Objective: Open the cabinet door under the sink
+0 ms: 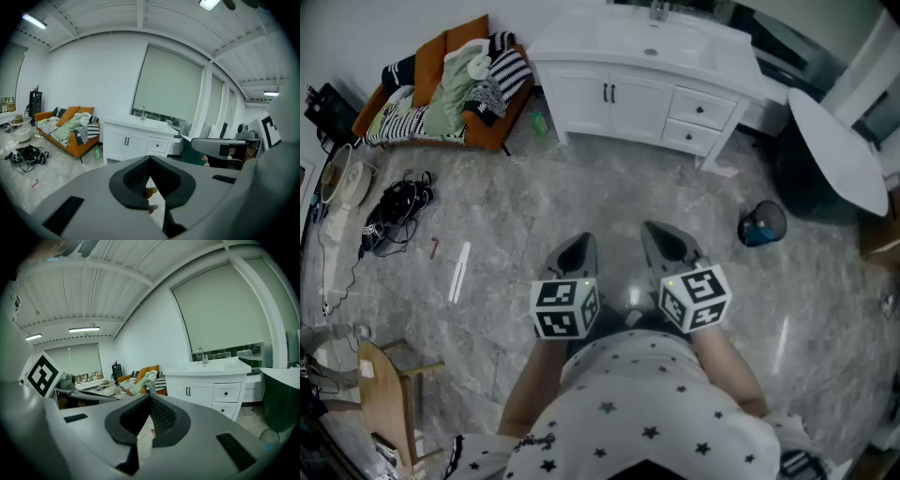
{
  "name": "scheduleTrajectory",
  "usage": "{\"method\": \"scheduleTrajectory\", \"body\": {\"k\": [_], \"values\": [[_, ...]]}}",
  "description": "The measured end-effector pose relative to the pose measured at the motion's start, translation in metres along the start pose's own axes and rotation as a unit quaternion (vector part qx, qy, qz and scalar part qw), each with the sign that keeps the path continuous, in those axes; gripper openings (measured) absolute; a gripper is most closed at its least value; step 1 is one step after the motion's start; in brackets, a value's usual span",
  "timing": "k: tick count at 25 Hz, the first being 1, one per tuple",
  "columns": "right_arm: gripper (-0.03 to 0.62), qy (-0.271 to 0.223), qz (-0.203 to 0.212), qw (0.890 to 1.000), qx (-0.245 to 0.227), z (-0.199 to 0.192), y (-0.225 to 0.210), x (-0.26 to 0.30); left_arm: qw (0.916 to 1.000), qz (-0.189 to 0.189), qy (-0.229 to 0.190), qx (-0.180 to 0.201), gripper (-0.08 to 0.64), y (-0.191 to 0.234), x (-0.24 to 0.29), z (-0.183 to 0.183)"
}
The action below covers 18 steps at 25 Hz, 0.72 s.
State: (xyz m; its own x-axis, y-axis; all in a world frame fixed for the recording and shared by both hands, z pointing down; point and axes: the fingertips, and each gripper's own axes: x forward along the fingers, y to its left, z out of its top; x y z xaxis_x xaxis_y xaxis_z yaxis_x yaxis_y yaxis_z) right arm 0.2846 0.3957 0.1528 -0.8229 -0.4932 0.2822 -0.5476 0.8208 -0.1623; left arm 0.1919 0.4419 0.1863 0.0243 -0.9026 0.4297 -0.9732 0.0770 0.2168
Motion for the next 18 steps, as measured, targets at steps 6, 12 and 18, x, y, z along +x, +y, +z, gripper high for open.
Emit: {"method": "scheduleTrajectory", "body": {"k": [6, 12, 18], "values": [[0.006, 0.008, -0.004, 1.0, -0.011, -0.007, -0.009, -0.007, 1.0, 0.003, 0.001, -0.008, 0.005, -0.005, 0.006, -0.007], [0.006, 0.013, 0.0, 1.0, -0.018, -0.006, -0.019, -0.014, 0.9999, 0.007, 0.001, -0.008, 0.005, -0.016, 0.012, -0.003], [0.006, 0.011, 0.011, 1.0, -0.002, -0.009, -0.032, -0.018, 0.9999, 0.006, -0.011, -0.009, 0.005, -0.026, 0.02, -0.001]]}}
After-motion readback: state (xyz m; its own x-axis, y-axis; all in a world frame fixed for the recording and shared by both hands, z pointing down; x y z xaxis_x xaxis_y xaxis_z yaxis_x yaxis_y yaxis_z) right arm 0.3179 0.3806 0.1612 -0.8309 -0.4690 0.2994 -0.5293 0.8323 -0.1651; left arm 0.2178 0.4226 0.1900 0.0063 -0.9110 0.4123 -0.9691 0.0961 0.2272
